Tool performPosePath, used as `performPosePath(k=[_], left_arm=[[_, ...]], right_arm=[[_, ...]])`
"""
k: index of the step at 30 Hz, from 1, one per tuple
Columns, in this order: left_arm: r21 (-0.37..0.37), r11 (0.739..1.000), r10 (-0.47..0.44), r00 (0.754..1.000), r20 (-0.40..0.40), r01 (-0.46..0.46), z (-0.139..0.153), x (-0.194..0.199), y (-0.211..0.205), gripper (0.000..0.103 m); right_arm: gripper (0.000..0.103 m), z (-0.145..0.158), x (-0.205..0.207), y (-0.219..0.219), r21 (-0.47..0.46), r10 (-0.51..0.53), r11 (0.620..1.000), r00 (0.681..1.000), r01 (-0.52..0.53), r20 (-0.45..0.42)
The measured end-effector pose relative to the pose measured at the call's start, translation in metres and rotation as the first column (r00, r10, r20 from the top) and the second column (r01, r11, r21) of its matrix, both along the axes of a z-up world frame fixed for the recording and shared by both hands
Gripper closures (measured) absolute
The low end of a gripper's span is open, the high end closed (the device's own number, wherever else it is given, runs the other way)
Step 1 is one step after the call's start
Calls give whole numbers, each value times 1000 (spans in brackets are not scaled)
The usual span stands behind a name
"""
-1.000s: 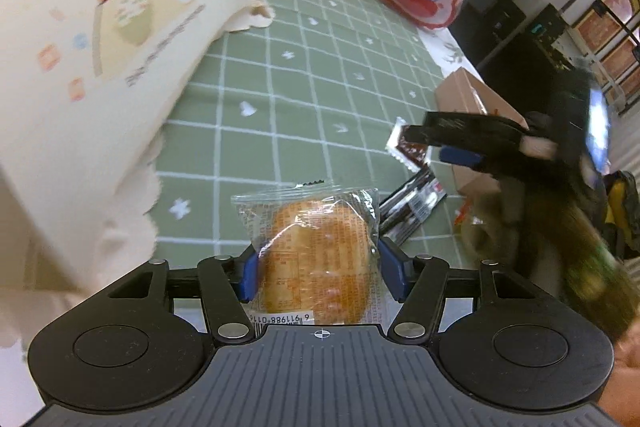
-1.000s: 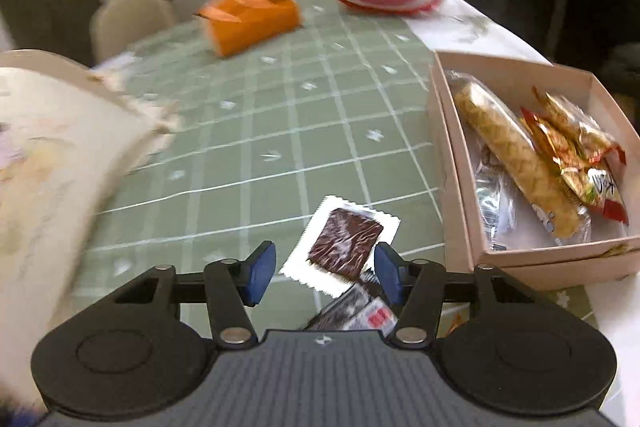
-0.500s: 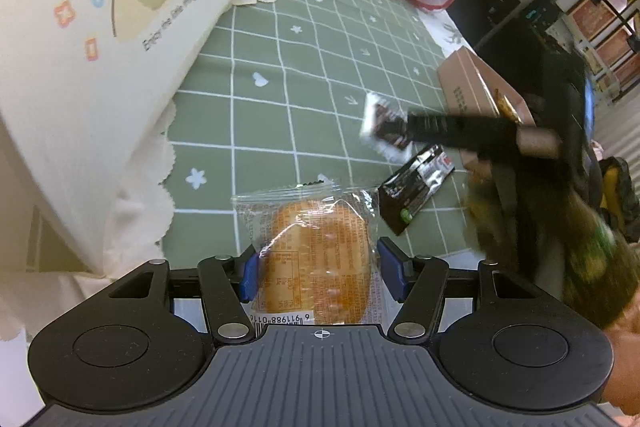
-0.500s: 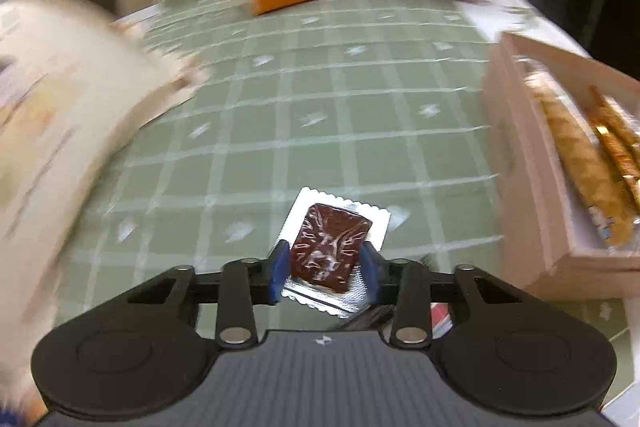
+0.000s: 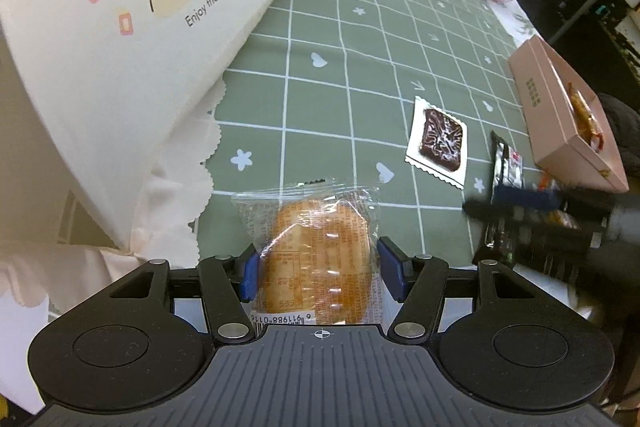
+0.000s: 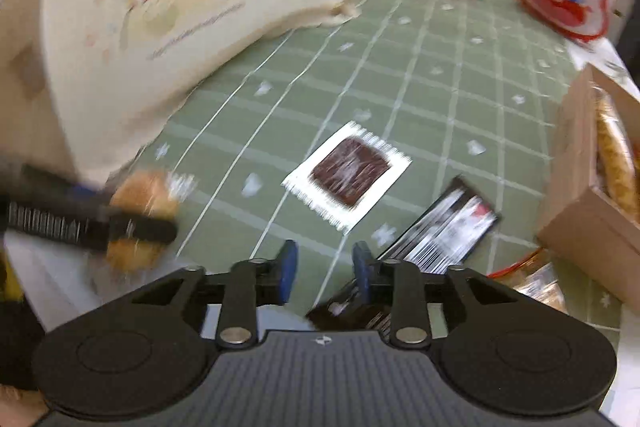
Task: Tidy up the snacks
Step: 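Grasp the silver-wrapped chocolate square with the right tool while the left holds the cake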
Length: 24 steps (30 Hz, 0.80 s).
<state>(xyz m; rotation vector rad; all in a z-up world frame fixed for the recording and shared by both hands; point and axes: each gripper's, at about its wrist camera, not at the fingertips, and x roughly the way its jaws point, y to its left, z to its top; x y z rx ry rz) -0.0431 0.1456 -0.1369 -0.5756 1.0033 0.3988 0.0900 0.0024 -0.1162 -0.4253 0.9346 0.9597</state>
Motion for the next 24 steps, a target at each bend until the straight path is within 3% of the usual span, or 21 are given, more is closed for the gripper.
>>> performPosePath(k=[7, 10, 12, 16, 21, 24], left_arm=[[-1, 1000, -7, 1000, -7, 7, 0, -3, -3, 39], [-4, 1000, -11, 1000, -6, 11, 0, -4, -4, 39], [-6, 1000, -15, 1000, -1, 15, 0, -6, -4, 39], [-10, 1000, -19, 1000, 5, 19, 0, -6, -3, 39], [4, 999, -45, 999, 5, 45, -1, -7, -4, 39], [8, 998, -57, 998, 2, 57, -1, -6, -4, 39]], right_arm=[[60, -3, 46, 42, 14, -202, 979, 973, 205, -111], [57, -16, 48, 63, -48, -225, 974, 972, 223, -64], [59, -16, 40, 70, -48, -163, 986, 986, 162, -30], [62, -17, 16, 64, -32, -7, 999, 998, 5, -65], [62, -17, -16, 31, -42, 114, 992, 992, -117, -62], [60, -16, -27, 4, -57, 171, 984, 985, -172, -11]])
